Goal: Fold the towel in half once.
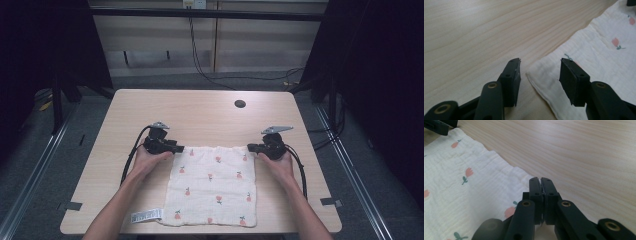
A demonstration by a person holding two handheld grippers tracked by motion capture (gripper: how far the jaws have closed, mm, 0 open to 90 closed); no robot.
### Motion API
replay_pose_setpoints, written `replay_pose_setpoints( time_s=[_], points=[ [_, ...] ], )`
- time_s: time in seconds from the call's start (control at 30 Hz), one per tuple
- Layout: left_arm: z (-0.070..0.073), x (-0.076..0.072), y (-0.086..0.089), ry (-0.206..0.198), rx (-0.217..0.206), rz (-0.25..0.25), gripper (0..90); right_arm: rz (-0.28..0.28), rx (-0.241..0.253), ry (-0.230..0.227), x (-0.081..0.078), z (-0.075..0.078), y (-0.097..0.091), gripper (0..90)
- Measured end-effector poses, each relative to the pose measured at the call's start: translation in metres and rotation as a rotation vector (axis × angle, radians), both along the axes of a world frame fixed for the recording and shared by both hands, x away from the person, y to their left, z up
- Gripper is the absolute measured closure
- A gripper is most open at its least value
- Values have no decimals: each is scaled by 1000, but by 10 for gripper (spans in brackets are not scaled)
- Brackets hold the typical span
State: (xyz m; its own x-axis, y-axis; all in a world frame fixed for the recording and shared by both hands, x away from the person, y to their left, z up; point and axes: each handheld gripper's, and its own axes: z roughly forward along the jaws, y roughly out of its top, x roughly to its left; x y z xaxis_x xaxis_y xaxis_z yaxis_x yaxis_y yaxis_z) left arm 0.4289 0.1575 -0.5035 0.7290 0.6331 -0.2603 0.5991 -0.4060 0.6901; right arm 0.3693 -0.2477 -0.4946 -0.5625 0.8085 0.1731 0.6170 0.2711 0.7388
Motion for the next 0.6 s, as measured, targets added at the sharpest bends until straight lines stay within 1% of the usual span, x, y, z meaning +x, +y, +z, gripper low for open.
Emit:
replay_pose_setpoints(
  time_s=[0.03,0.07,0.1,0.17,0.2,0.23,0.3,0.33,0.37,0.43,0.47,0.53,0.6],
  points=[
    [0,0,-1,-9,12,-5,530,2,0,-4,0,0,0,879],
    [0,-1,-1,-8,10,-13,560,2,-2,-5,0,-1,0,879],
    [0,-2,-2,-16,19,-19,591,4,0,-3,0,-1,0,879],
    [0,-3,-3,-14,14,-25,634,4,1,-3,0,-1,0,880],
    [0,-5,-4,-28,24,-24,658,8,7,-4,0,-1,1,880],
    [-2,-6,-4,-28,9,-34,681,9,9,-4,-1,-1,1,880],
    [-2,-6,-4,-26,2,-43,725,9,16,-8,-2,0,2,880],
    [-1,-6,-6,-30,24,-45,738,8,21,-9,-3,0,3,880],
    [-1,-6,-6,-30,24,-45,755,7,23,-13,-3,1,3,881],
    [-2,-7,-7,-36,27,-46,818,4,36,-20,-4,3,3,880],
    [-2,-7,-7,-33,17,-49,837,4,36,-22,-5,4,4,880],
    [-2,-8,-7,-32,12,-55,853,6,35,-27,-5,5,3,881],
    [-1,-8,-6,-33,-10,-53,863,6,37,-26,-6,4,3,881]
  ],
)
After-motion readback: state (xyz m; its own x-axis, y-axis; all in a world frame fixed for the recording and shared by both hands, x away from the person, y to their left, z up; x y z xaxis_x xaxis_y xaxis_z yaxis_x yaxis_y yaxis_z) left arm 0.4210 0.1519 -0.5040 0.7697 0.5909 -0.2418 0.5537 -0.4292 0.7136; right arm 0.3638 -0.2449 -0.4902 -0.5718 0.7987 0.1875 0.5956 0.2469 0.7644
